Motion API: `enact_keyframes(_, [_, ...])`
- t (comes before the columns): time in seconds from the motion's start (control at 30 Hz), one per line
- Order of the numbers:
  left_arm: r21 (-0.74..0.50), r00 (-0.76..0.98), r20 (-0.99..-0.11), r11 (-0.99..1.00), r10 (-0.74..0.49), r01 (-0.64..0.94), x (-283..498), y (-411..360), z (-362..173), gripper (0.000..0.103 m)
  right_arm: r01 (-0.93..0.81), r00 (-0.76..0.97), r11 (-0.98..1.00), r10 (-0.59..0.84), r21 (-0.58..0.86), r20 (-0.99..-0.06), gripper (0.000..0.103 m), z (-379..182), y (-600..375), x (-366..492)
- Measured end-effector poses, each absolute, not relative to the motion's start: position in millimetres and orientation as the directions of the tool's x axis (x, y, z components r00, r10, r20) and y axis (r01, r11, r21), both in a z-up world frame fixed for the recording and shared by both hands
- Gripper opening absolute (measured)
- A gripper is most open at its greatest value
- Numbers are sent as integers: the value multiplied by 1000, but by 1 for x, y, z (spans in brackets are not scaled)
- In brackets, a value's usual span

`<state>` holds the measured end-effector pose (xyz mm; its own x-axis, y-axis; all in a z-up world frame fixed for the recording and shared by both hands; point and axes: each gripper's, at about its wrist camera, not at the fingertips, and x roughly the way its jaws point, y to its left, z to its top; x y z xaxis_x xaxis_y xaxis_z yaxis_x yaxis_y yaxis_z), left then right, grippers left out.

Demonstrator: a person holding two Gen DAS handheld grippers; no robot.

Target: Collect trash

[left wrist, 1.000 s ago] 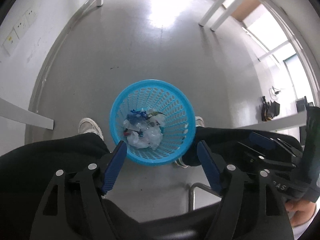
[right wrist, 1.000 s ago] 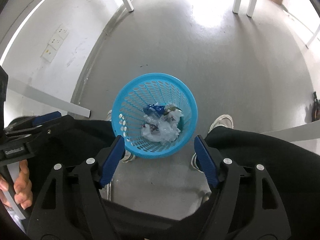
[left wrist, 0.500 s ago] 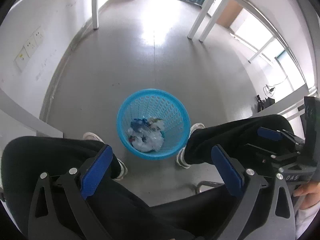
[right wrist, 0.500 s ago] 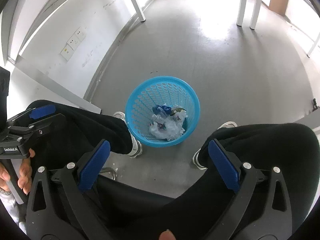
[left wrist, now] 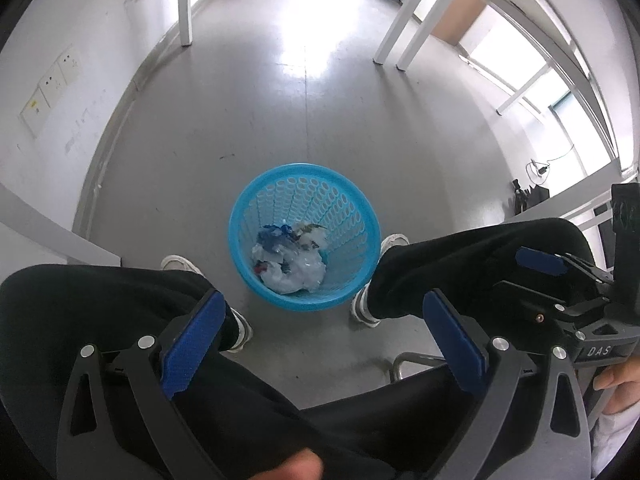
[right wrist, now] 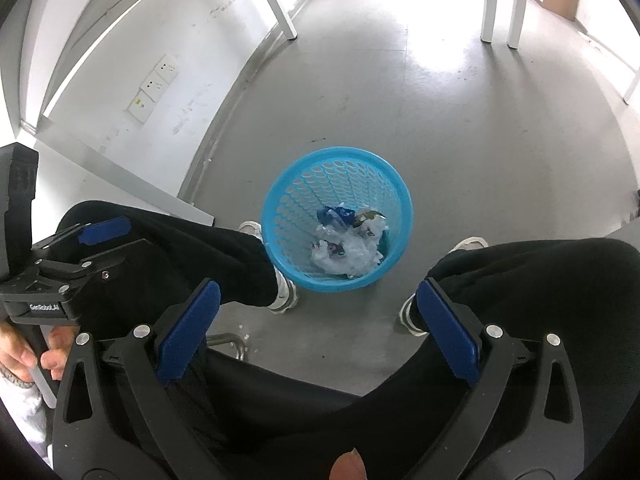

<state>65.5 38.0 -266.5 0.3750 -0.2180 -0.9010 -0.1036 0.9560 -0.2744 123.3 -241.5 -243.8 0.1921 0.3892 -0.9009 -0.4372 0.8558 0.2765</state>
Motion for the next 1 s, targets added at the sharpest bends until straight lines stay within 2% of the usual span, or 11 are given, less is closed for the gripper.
enact_keyframes(0.5, [-205,413,-894,978,-173,-33,65,23,-257,97,-434,169,852,397,294,-902,94,-249,-238,128])
enact_keyframes(1.0, [-277,374,-899,957,-227,-84,71,40,-268,97,-432,165,850,404,303,-899,94,-252,-238,128])
